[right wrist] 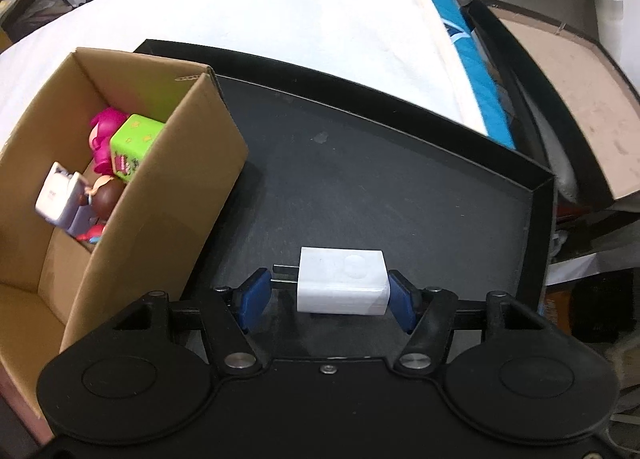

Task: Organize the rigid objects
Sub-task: 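Lift the white charger with the right gripper and carry it over the box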

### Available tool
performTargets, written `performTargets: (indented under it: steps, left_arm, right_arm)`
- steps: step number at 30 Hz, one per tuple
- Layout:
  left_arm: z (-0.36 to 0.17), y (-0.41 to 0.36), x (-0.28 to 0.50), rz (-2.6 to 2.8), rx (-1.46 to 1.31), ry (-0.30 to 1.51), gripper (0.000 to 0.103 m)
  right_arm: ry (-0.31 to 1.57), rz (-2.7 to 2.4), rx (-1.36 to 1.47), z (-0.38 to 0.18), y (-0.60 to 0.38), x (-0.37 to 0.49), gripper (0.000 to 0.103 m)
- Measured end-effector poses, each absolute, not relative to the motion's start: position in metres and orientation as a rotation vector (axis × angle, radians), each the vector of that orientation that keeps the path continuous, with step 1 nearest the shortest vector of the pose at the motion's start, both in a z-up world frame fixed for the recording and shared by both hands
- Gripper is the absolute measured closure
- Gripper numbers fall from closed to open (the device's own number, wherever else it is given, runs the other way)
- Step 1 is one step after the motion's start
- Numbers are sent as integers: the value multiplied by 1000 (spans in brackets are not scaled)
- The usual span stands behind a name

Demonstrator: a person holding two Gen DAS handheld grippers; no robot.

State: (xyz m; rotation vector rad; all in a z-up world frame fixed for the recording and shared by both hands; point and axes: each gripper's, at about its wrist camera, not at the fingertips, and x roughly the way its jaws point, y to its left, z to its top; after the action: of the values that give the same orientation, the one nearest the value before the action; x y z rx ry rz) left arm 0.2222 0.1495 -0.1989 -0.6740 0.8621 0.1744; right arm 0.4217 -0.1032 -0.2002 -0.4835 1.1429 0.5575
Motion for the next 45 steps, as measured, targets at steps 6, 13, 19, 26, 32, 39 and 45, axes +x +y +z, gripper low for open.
performTargets:
  steps: [6, 13, 19, 26, 32, 39, 45]
  left_arm:
    - [-199, 152, 220, 168, -695, 858, 85]
    - [-199, 153, 219, 167, -690, 857, 85]
    - [-199, 152, 218, 166, -696, 856, 85]
    - [-199, 153, 216, 163, -698, 858, 85]
    - [-198, 154, 214, 155, -706, 855, 85]
    - [-198, 155, 213, 147, -706, 848, 86]
    - [-197, 156, 211, 141, -710, 845, 86]
  right_arm:
    - [1158, 493, -507, -183, -105, 424, 42]
    - [1190, 452, -487, -157, -106, 410, 42]
    - [1175, 455, -512, -137, -101, 398, 42]
    - [1139, 460, -534, -113, -90, 387, 42]
    - [1113, 477, -544, -99, -77, 376, 42]
    - [1090, 500, -569, -91, -62, 364, 42]
    - [1076, 522, -581, -85, -46, 357, 42]
